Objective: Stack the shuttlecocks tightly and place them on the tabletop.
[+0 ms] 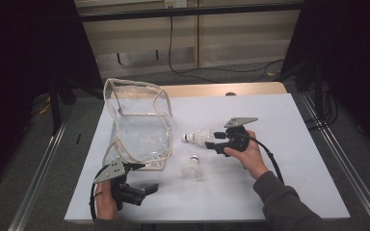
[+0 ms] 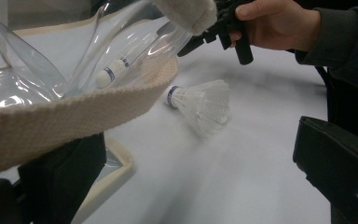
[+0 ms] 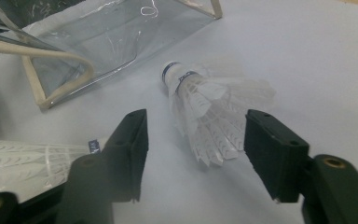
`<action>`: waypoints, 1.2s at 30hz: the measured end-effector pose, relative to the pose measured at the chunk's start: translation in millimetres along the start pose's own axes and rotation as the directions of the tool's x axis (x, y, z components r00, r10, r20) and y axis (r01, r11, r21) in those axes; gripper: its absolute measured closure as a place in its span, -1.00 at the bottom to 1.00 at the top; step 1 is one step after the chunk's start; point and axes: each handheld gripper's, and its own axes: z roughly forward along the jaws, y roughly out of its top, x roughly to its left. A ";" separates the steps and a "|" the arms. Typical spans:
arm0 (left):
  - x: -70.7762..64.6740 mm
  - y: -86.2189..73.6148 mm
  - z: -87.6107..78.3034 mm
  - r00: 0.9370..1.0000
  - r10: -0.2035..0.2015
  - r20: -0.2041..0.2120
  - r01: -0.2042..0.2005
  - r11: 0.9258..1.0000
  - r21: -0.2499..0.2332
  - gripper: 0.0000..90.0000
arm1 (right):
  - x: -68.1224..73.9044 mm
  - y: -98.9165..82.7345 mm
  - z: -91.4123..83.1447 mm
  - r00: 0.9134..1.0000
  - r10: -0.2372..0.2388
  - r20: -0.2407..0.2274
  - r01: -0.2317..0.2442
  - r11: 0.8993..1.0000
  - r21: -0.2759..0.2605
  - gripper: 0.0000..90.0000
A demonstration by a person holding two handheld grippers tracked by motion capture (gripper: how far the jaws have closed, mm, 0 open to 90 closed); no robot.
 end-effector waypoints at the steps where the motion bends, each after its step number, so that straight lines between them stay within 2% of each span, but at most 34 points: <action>1: 0.0 0.0 -0.1 1.000 0.000 0.000 0.000 1.000 0.001 -0.94 | 0.2 -0.6 -1.4 1.000 -0.002 0.000 0.002 1.000 0.000 -0.19; 22: -0.9 0.1 -0.2 1.000 0.003 -0.001 -0.003 1.000 0.002 -0.94 | 7.5 -10.7 -25.5 1.000 0.003 -0.003 -0.003 1.000 -0.012 -0.71; 36: -1.5 0.4 0.2 1.000 0.001 -0.002 -0.001 1.000 0.002 -0.94 | 15.6 -19.0 -36.7 1.000 0.006 -0.027 -0.007 1.000 -0.020 -0.78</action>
